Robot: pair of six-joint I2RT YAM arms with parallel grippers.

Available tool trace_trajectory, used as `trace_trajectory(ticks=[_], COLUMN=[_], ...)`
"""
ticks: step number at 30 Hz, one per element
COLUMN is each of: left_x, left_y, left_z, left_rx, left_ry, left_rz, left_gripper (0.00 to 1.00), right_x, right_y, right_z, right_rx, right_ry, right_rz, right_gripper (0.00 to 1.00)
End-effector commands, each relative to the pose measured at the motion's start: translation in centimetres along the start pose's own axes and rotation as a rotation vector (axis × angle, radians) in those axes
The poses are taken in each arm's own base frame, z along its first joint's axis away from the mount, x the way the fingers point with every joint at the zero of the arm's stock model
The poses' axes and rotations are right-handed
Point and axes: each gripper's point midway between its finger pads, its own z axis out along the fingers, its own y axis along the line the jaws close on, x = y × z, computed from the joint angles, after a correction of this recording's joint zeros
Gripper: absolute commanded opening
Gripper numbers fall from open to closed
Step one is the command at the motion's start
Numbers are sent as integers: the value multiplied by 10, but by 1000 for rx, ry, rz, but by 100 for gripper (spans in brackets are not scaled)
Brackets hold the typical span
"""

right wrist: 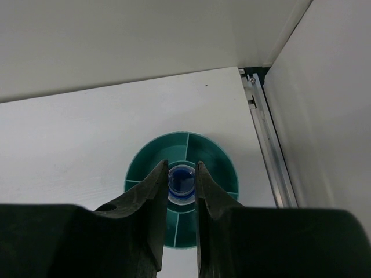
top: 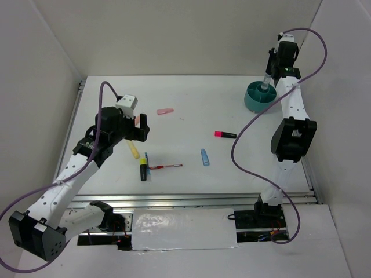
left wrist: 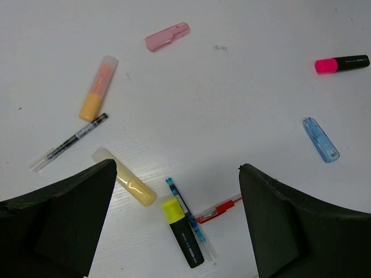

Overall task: Sort the stationery into containers
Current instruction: Place the stationery in the storage box.

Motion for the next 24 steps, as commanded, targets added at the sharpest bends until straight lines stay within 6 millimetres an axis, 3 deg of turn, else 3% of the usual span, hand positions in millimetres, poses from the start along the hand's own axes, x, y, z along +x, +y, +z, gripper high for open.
trace_trajectory(ticks=[1,12,16,24], left_x=[-7,16,25,43], left_y=[-1,10,19,38], left_z=[5,12,15,21], left_rx=[17,-11,-38,-92], left_ry=[-31,15,52,108], left_rz=[12,-18,-44,-88], left_gripper=[99,99,99,99], right_x=[-38,-14,3,23], right_y=[-12,-9,-9,-7], right_z=[1,20,23,24], right_rx=[34,39,56,50], right_ry=[-119,-70,-37,10], right_rz=[15,29,40,50], right_gripper=[0,0,15,28])
